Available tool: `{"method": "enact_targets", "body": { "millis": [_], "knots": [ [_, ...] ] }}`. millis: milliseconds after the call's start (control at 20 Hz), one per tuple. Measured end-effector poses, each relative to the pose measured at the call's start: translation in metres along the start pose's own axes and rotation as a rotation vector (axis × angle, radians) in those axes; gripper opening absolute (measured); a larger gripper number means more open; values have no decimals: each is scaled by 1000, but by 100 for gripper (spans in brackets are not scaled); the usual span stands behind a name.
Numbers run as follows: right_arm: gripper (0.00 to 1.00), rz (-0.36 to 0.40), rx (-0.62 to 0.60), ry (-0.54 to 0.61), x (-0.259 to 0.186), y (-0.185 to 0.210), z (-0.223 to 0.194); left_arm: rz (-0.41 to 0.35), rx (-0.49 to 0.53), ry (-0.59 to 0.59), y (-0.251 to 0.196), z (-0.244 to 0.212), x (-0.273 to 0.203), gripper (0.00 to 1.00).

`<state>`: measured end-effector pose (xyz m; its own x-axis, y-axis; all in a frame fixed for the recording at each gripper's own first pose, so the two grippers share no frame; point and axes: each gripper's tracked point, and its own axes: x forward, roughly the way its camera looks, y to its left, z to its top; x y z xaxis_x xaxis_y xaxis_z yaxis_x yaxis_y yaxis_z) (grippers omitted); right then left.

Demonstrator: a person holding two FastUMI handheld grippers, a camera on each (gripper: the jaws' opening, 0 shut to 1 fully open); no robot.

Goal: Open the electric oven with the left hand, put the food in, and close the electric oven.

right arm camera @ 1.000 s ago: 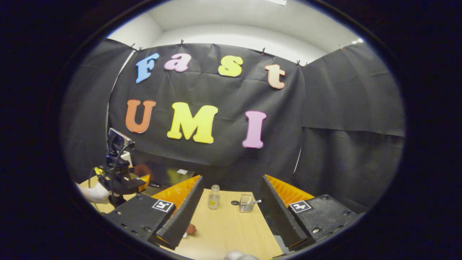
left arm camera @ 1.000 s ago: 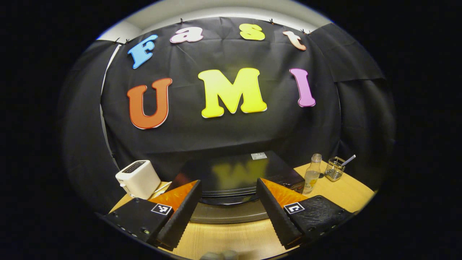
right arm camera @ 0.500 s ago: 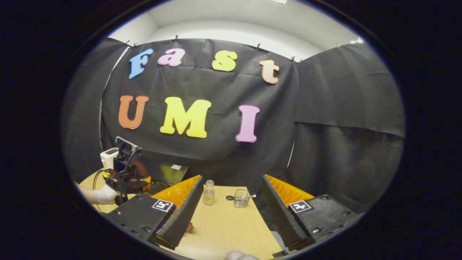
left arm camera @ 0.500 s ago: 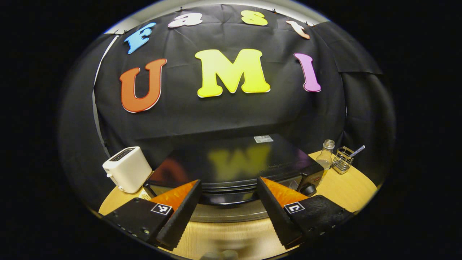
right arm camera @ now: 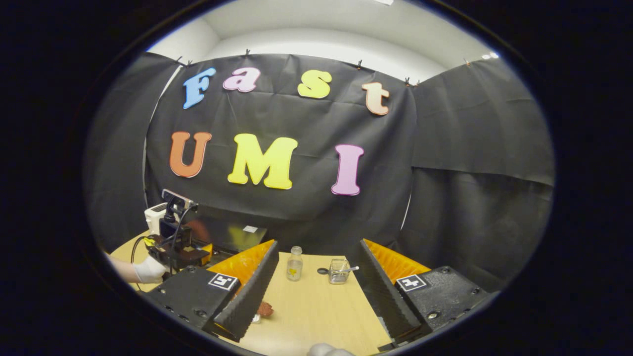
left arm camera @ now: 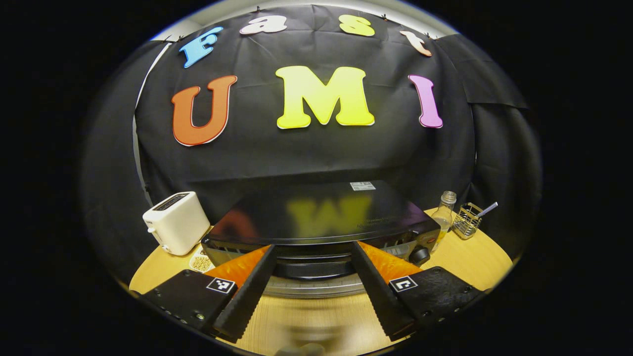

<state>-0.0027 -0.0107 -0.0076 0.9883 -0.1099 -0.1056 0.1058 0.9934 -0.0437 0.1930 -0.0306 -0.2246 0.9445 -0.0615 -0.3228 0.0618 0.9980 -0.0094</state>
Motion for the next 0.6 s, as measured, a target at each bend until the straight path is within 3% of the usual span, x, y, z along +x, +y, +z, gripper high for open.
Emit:
{"method": "enact_targets", "body": {
  "millis": [300, 600],
  "knots": [
    [100, 16, 17, 11, -9, 4, -9, -14, -18, 40, 1, -38, -42, 97],
    [100, 34, 2, 43, -18, 11, -28, -26, 34, 108, -1, -97, -74, 97]
  ]
}}
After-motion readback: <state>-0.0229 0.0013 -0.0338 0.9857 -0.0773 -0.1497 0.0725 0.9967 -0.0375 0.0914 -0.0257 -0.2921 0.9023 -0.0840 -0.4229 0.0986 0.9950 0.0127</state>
